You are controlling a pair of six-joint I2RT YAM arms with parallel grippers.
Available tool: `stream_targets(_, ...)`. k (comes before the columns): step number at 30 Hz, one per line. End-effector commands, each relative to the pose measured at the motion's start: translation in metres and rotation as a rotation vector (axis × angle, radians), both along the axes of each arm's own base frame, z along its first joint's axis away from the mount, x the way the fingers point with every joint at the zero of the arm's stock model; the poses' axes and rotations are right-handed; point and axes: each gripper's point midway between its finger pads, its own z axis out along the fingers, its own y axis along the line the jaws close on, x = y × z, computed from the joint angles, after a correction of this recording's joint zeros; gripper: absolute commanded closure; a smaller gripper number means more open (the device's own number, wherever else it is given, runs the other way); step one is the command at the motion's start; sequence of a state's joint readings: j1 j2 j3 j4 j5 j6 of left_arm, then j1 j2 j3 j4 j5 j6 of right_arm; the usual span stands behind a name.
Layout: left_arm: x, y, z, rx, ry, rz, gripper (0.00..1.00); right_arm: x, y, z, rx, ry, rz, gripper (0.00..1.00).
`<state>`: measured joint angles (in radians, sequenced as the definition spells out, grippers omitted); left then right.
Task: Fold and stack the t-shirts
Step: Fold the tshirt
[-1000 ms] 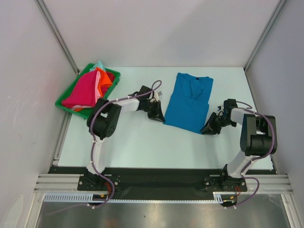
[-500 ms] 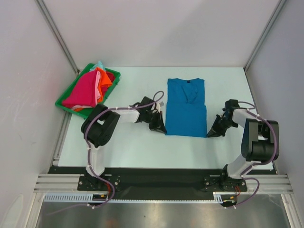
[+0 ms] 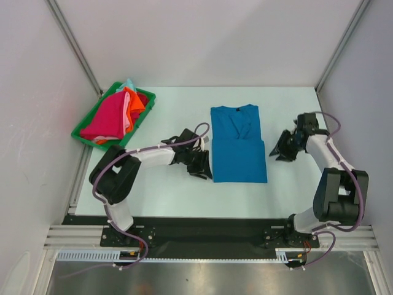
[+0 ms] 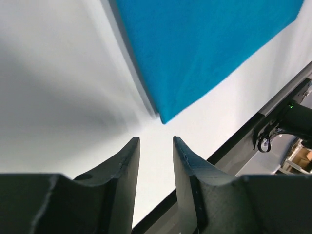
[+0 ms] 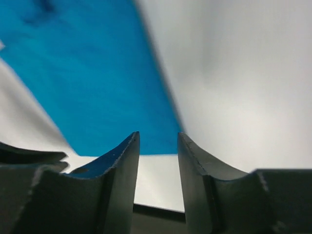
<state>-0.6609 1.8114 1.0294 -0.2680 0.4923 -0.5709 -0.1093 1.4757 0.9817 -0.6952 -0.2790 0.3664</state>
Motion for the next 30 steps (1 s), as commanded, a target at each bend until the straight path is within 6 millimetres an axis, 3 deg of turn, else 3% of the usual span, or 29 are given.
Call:
stream_targets(1, 0.019, -0.006, 0.05, -0.041, -0.142, -0.015, 0.61, 0.063, 0.027, 0.041, 0.077, -0.202, 0.055, 0.59)
stream_targets(2, 0.021, -0.009, 0.055, -0.053, -0.149, -0.023, 0.6, 0.088, 0.043, 0.064, 0.093, -0.287, 0.094, 0.62)
stream_targets(4, 0.031, -0.016, 0.067, -0.08, -0.175, -0.027, 0.61, 0.114, 0.053, 0.059, 0.132, -0.278, 0.091, 0.64)
stream_targets(5, 0.034, -0.019, 0.065, -0.083, -0.163, -0.029, 0.61, 0.125, 0.073, 0.062, 0.17, -0.295, 0.128, 0.66)
stream_targets(6, 0.038, -0.022, 0.067, -0.096, -0.169, -0.031, 0.62, 0.143, 0.088, 0.078, 0.193, -0.336, 0.153, 0.72)
stream_targets(7, 0.045, -0.026, 0.072, -0.114, -0.178, -0.026, 0.62, 0.154, 0.096, 0.06, 0.204, -0.295, 0.151, 0.74)
stream_targets(8, 0.052, -0.031, 0.074, -0.139, -0.173, -0.018, 0.62, 0.172, 0.108, 0.078, 0.206, -0.336, 0.169, 0.78)
stream_targets(11, 0.062, -0.042, 0.077, -0.188, -0.156, -0.014, 0.63, 0.198, 0.121, 0.064, 0.213, -0.305, 0.17, 0.79)
stream_targets(12, 0.065, -0.045, 0.078, -0.196, -0.157, -0.014, 0.63, 0.199, 0.121, 0.049, 0.214, -0.271, 0.163, 0.79)
stream_targets(13, 0.067, -0.047, 0.079, -0.205, -0.158, -0.016, 0.63, 0.209, 0.126, 0.058, 0.22, -0.297, 0.163, 0.79)
stream_targets(14, 0.069, -0.05, 0.077, -0.213, -0.147, -0.021, 0.63, 0.213, 0.126, 0.044, 0.218, -0.268, 0.158, 0.78)
stream_targets(16, 0.077, -0.055, 0.081, -0.227, -0.157, -0.024, 0.63, 0.224, 0.127, 0.048, 0.217, -0.286, 0.163, 0.78)
stream_targets(22, 0.088, -0.054, 0.074, -0.239, -0.136, -0.025, 0.64, 0.218, 0.113, 0.007, 0.198, -0.176, 0.144, 0.79)
stream_targets(23, 0.088, -0.052, 0.073, -0.238, -0.127, -0.022, 0.64, 0.208, 0.105, -0.007, 0.19, -0.138, 0.132, 0.79)
stream_targets(25, 0.092, -0.048, 0.07, -0.235, -0.125, -0.013, 0.64, 0.203, 0.098, -0.006, 0.187, -0.168, 0.131, 0.79)
stream_targets(26, 0.092, -0.047, 0.07, -0.236, -0.121, -0.012, 0.64, 0.193, 0.09, -0.021, 0.191, -0.133, 0.114, 0.79)
stream_targets(30, 0.1, -0.039, 0.071, -0.234, -0.108, 0.009, 0.64, 0.178, 0.071, -0.047, 0.18, -0.065, 0.1, 0.79)
